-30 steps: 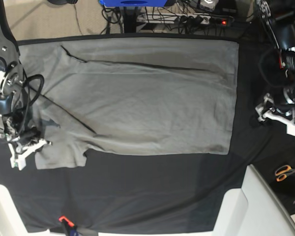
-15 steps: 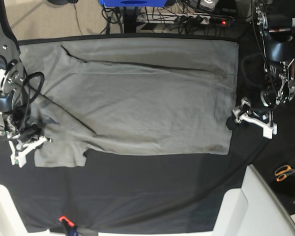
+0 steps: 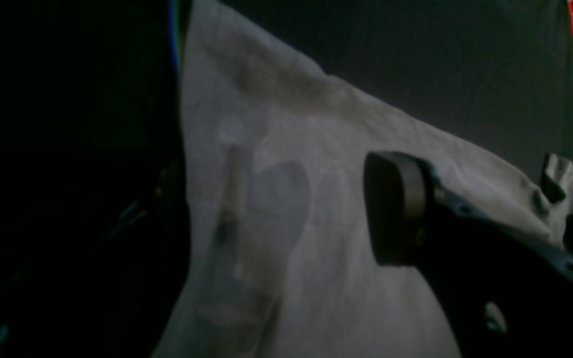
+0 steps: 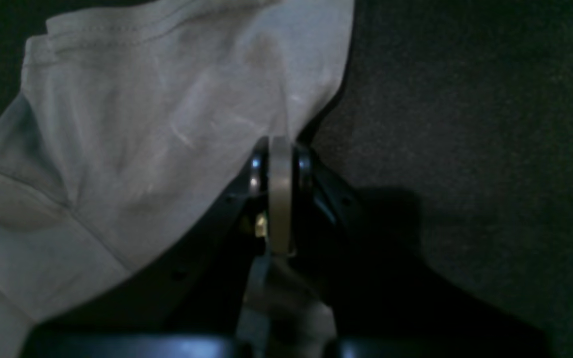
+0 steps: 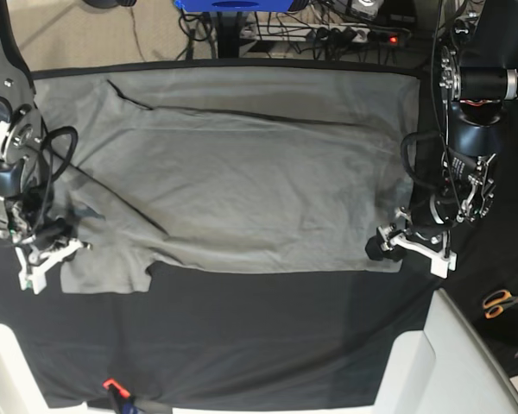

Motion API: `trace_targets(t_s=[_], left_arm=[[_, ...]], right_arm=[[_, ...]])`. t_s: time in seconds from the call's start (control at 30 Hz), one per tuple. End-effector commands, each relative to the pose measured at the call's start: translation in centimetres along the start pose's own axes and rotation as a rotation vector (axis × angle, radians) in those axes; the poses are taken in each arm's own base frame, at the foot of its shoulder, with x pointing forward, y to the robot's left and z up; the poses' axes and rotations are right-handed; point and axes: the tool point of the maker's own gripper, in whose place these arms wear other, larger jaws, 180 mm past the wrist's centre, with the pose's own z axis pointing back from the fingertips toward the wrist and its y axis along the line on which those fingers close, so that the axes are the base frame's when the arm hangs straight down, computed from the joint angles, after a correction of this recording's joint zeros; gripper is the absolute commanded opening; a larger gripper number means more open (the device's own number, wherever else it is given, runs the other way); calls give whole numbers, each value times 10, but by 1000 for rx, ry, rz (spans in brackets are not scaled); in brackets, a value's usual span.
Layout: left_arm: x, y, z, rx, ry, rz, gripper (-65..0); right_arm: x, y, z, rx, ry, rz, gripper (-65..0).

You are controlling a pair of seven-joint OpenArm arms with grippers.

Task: Fold the T-shirt properly
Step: 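Move the left gripper to the shirt's hem corner and grasp it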

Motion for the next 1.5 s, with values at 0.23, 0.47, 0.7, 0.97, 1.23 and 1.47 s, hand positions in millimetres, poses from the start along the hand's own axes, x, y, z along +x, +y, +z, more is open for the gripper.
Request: trace_targets(t_s=[0.23,0.47,0.7,0.97,1.23,1.47], left_arm=[[-5,8,1,34,21,2,-650],[-5,17,6,49,17,2,-650],[-17,25,23,80,46,-43,-650],[-34,33,45,148,58,-77,-650],[-25,40,63,152,48,-9,-650],[8,35,79,135,-27,6,-592]], right_arm=[[31,-6,4,-6,-69,6,-650],[31,-6,4,-6,-69,6,-650],[31,-6,4,-6,-69,6,-650],[31,-5,4,-4,-69,5,-650],[30,-5,4,-5,-68,5,-650],[29,-3,3,-2,-67,5,-650]])
